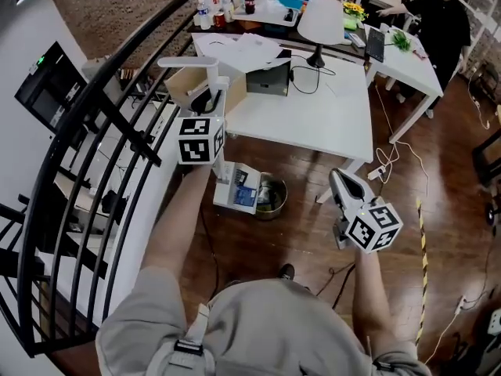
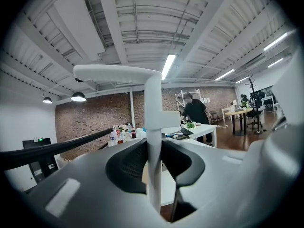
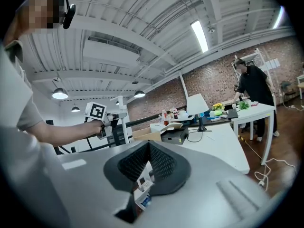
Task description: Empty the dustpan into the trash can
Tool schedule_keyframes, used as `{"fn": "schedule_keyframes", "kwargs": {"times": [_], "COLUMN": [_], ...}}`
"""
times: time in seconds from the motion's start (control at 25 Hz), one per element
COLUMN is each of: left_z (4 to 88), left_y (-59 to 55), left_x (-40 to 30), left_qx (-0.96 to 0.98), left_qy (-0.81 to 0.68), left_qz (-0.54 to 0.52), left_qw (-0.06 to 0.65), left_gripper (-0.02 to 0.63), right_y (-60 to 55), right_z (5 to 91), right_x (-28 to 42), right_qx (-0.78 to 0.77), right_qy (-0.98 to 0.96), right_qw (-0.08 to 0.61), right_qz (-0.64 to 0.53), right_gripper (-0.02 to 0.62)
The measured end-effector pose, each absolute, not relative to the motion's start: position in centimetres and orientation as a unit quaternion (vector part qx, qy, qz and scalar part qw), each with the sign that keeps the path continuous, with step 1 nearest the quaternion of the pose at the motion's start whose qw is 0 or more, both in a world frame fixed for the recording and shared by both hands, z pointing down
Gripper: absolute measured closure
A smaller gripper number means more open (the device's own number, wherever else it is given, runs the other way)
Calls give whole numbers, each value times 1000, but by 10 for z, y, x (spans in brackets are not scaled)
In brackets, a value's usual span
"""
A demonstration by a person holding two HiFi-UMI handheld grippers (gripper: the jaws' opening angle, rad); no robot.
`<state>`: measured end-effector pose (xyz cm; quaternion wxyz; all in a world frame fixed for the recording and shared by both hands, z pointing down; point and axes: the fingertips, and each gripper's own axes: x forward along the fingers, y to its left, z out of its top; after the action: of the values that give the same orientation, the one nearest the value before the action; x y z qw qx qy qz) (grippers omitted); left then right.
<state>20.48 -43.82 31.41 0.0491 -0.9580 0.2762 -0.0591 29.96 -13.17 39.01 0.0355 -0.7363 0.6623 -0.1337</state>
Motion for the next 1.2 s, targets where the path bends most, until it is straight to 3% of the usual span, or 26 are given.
{"fn": "schedule_keyframes", "kwargs": {"times": [0.6, 1.2], "left_z": [341, 365], "left_y": [-340, -225], "left_x": [342, 417], "left_qx": [-965, -969], "left_qy": [204, 100], "left_qz": [-87, -114], "left_qw": [140, 196], "left_gripper": [515, 515], "right_y": [-53, -9], "right_z": [411, 403], "right_x": [375, 407], "right_qx": [-763, -782], "right_qy": [623, 599], "right_qw": [64, 76], "right_qz": [-161, -152], "right_gripper": [595, 595]}}
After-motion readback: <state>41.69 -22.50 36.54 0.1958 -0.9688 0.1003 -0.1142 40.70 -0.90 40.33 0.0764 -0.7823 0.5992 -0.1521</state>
